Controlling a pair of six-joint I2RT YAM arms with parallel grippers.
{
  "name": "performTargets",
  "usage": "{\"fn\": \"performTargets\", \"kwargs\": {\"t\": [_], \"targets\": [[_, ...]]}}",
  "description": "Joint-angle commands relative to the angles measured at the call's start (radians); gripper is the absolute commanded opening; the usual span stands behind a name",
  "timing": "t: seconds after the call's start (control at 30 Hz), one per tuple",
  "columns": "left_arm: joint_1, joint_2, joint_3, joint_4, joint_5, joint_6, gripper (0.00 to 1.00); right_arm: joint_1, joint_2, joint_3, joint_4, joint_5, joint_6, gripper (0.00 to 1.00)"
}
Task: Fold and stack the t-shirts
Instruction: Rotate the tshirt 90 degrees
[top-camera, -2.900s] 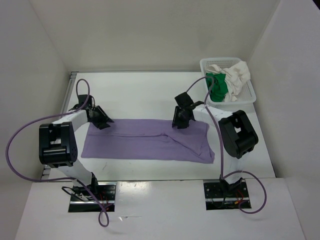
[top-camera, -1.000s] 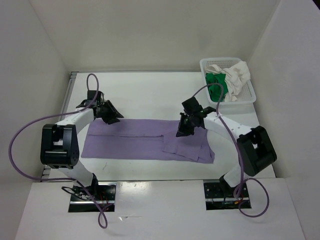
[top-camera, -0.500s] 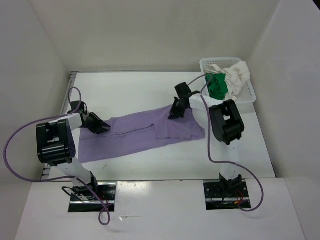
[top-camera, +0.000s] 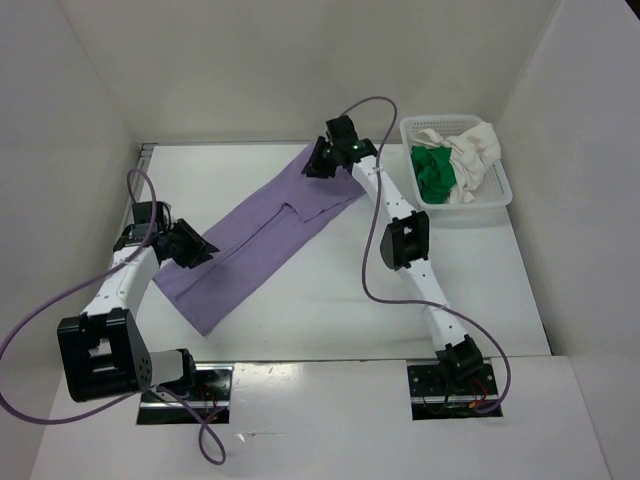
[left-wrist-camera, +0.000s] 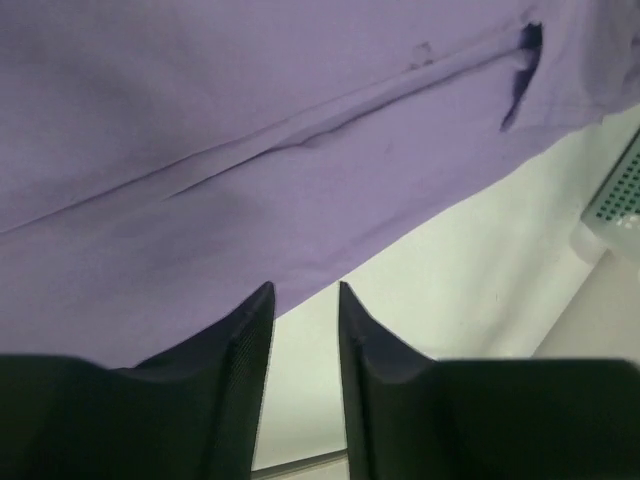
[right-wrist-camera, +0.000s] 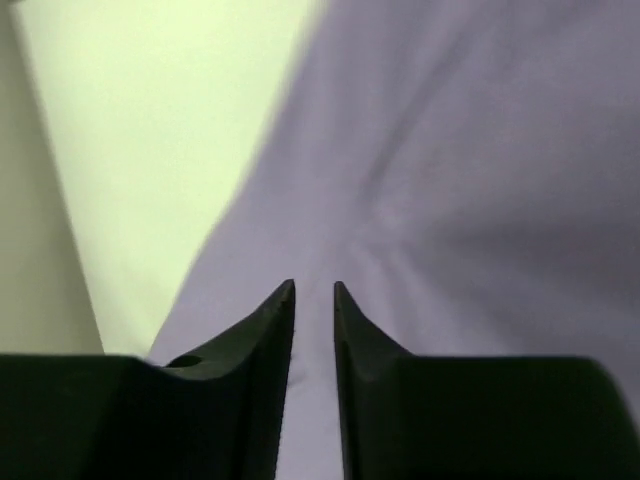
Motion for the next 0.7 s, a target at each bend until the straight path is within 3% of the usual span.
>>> {"fn": "performTargets", "kwargs": {"t": [0.0,0.07,0.1,0.17,0.2,0.23,0.33,0.43,0.47,0.5,0.57,0.67], "targets": [[0.003,-0.008,0.017,-0.046,-0.069,0.049,0.35,0.023,-0.188,0.260,-0.185,0.029,-0.121,0.29],[0.043,0.062,0.027,-0.015,-0.057,0.062,0.25,0.010,-0.287,0.192,-0.254,0.018,-0.199,0.34],[0.075,0.118,0.028,-0.015,-0.057,0.062,0.13,0.010,-0.308,0.153,-0.290,0.053,-0.225,0.35],[0.088,0.166,0.040,0.018,-0.047,0.062,0.07,-0.011,-0.386,0.005,-0.330,0.054,-0.253,0.19],[0.101,0.185,0.053,0.031,-0.047,0.062,0.05,-0.011,-0.410,-0.035,-0.319,0.035,-0.253,0.05],[0.101,0.211,0.064,0.058,-0.047,0.050,0.05,-0.023,-0.433,-0.061,-0.319,0.035,-0.263,0.00],[0.101,0.269,0.089,0.068,-0.047,0.032,0.05,-0.034,-0.593,-0.214,-0.286,0.046,-0.285,0.00],[0.123,0.309,0.078,0.086,-0.024,0.032,0.04,-0.045,-0.892,-0.578,-0.113,0.166,-0.331,0.00],[0.123,0.323,0.061,0.086,-0.024,0.032,0.04,-0.045,-0.973,-0.838,0.046,0.185,-0.307,0.03],[0.123,0.334,0.052,0.095,-0.015,0.023,0.04,-0.078,-1.086,-0.962,0.131,0.176,-0.279,0.05],[0.123,0.347,0.043,0.109,0.011,0.012,0.04,-0.106,-1.081,-1.148,0.219,0.088,-0.235,0.08],[0.114,0.373,0.017,0.108,0.035,0.012,0.04,-0.106,-0.934,-1.170,0.229,0.063,-0.224,0.07]]}}
